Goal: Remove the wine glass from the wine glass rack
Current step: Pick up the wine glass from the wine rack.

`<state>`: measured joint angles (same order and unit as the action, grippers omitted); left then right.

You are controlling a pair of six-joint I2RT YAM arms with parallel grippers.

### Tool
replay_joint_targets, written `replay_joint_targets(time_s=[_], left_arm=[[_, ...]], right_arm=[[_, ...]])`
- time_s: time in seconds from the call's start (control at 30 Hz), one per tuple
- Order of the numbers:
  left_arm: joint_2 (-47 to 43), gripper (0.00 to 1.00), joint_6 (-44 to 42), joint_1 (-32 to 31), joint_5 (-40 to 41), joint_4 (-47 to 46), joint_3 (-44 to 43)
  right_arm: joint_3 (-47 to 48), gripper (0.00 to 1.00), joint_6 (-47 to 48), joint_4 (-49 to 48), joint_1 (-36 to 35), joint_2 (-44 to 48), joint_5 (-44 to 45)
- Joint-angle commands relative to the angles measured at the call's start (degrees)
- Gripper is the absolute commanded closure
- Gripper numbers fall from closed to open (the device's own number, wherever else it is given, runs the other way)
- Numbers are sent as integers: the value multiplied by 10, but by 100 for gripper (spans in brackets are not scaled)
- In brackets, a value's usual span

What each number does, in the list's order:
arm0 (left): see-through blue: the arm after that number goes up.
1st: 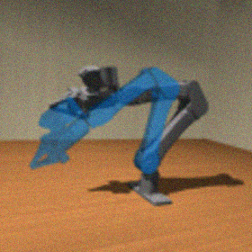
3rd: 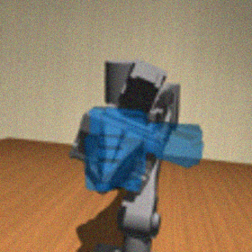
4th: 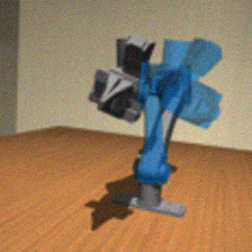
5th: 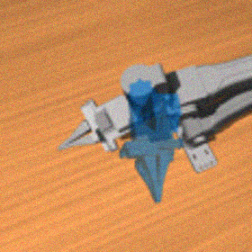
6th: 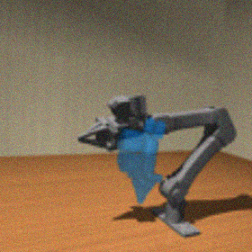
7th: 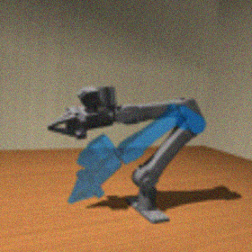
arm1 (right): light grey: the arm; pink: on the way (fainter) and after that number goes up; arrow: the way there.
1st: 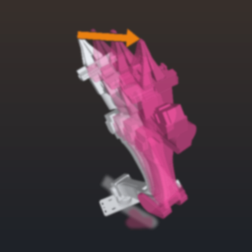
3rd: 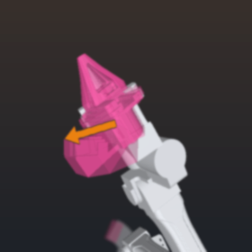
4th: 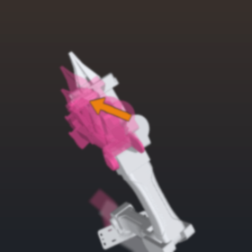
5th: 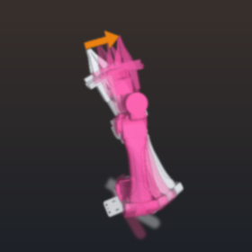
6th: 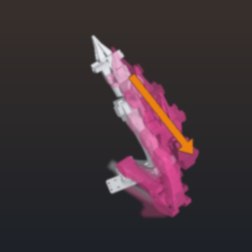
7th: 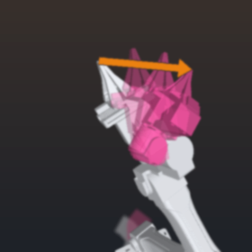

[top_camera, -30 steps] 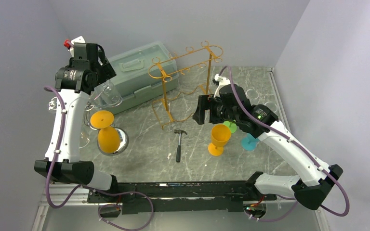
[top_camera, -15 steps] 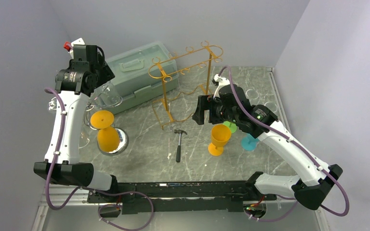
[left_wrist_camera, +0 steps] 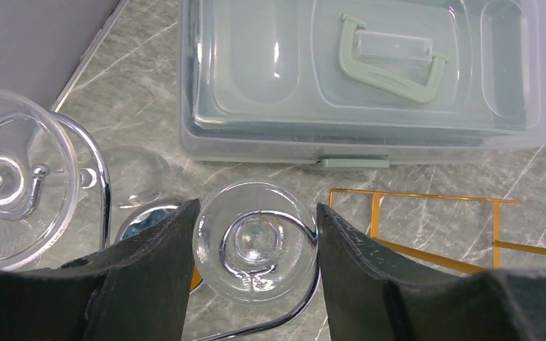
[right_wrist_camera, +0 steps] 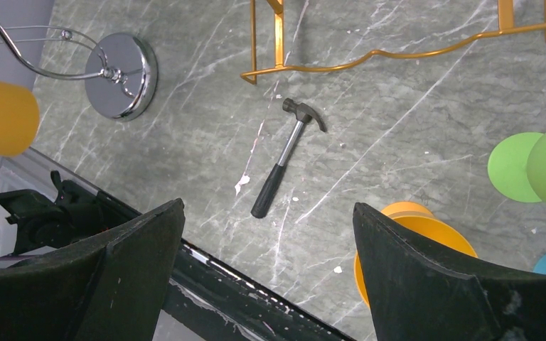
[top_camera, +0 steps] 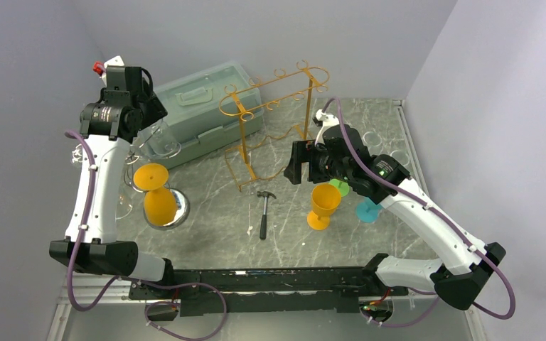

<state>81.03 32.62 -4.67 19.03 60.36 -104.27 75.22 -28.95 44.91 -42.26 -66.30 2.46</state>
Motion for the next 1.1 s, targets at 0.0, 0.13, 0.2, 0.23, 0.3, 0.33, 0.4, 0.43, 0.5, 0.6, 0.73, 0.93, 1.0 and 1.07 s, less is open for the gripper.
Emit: replay_joint_targets(time_s=[0.0, 0.13, 0.2, 0.23, 0.3, 0.33, 0.4, 0.43, 0.5, 0.6, 0.73, 0.93, 1.0, 1.07], left_arm=[[-25, 45, -2, 1, -27, -31, -25], [-29, 45, -6, 1, -39, -46, -22], [-30, 45, -8, 1, -42, -48, -26], [-30, 45, -10, 1, -43, -48, -28], [-29, 45, -14, 1, -48, -48, -33], [-29, 45, -14, 1, -50, -50, -34], [-28, 46, -16, 1, -57, -49, -38], [-27, 45, -17, 1, -60, -48, -39], [-26, 46, -18, 1, -68, -46, -41], [-30, 46, -20, 1, -75, -43, -39], [-35, 46, -24, 1, -90, -36, -38], [-41, 47, -33, 1, -110, -33, -36], [-40, 47, -34, 1, -116, -29, -39], [-40, 47, -37, 1, -121, -28, -39]], right_arm=[[0, 9, 6, -27, -1, 11, -3], [-2, 10, 4, -29, -2, 10, -3], [-2, 10, 4, -29, -2, 10, -2], [-2, 10, 4, -29, -2, 9, -2], [-3, 10, 3, -30, -2, 9, -2], [-3, 10, 3, -31, -2, 9, -2], [-3, 10, 3, -30, -2, 8, -2], [-3, 10, 3, -30, -2, 7, -2], [-3, 10, 2, -30, -2, 7, -2], [-3, 10, 2, -30, -2, 8, -1], [-5, 10, 0, -32, -2, 8, -1], [-9, 10, -2, -35, -2, 9, -2], [-9, 10, -3, -36, -2, 8, -2], [-11, 10, -4, -37, -2, 9, -1]])
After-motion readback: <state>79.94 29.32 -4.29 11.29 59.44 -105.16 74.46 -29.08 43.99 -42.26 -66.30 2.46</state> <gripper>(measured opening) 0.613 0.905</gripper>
